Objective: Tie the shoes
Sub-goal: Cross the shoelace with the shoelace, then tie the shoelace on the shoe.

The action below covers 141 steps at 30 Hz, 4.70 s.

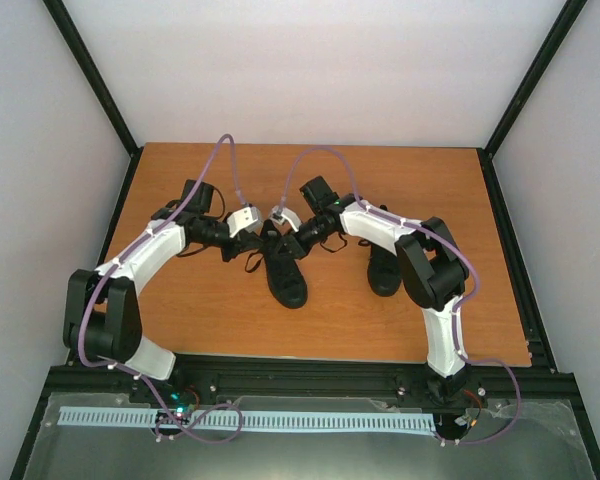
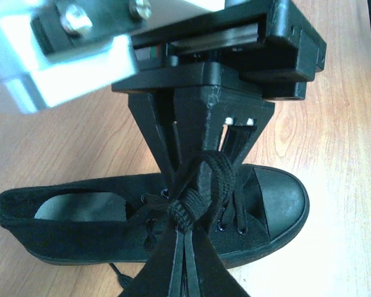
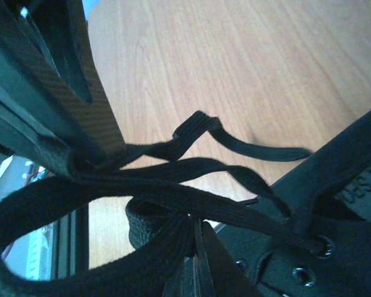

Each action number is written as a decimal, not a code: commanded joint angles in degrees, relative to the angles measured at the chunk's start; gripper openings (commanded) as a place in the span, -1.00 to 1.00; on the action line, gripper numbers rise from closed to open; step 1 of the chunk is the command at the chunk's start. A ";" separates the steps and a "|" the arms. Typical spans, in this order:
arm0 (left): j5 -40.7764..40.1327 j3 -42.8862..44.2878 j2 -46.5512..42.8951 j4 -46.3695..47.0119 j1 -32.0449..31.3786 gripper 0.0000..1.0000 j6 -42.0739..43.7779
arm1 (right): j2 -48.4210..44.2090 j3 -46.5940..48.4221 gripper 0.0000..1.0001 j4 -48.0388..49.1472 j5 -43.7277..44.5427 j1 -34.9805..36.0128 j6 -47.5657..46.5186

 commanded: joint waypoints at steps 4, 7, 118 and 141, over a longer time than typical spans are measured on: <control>-1.45 1.93 1.79 2.31 0.45 -0.98 -1.32 | -0.92 2.02 -0.85 4.36 4.43 -1.60 4.06; -2.59 1.94 2.19 3.52 0.59 -0.98 -2.96 | -0.49 2.83 -0.85 4.30 4.71 -2.20 4.58; -1.70 3.43 9.18 6.72 3.05 -0.98 -2.40 | 18.28 26.89 -0.95 -29.17 -5.89 -0.99 -13.89; -9.32 9.08 14.94 5.69 3.17 -0.31 -2.53 | 21.36 27.15 -0.94 -29.99 -4.85 0.42 -15.44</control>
